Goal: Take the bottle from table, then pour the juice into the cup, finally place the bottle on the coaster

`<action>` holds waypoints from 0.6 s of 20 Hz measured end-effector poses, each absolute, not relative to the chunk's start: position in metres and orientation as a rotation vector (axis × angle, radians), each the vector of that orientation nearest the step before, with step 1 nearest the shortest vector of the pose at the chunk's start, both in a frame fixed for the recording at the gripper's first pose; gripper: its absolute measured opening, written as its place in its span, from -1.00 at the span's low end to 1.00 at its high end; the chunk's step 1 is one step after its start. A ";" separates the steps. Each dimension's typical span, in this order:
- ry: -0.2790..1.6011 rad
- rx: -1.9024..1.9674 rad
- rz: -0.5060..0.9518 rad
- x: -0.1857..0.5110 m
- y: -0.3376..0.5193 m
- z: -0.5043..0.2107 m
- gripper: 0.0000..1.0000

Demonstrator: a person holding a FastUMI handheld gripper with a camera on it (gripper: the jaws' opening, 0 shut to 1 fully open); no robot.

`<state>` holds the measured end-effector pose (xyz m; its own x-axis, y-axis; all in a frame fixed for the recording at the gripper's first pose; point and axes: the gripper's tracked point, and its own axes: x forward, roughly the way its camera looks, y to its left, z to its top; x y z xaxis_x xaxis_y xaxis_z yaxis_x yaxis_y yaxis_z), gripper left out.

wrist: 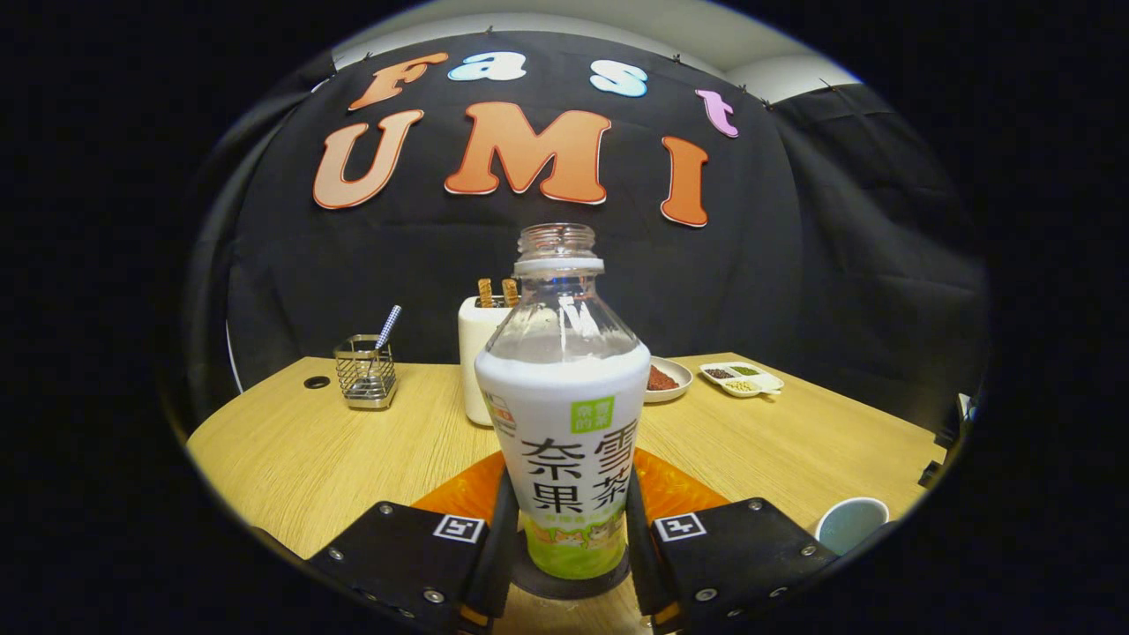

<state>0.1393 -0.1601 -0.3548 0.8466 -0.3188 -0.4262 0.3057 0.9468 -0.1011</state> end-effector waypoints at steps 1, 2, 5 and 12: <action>0.461 -0.012 -0.321 0.138 -0.158 -0.359 0.11; 0.473 0.001 -0.319 0.137 -0.158 -0.364 0.11; 0.458 0.033 -0.327 0.136 -0.161 -0.363 0.10; 0.456 0.096 -0.307 0.129 -0.155 -0.366 0.80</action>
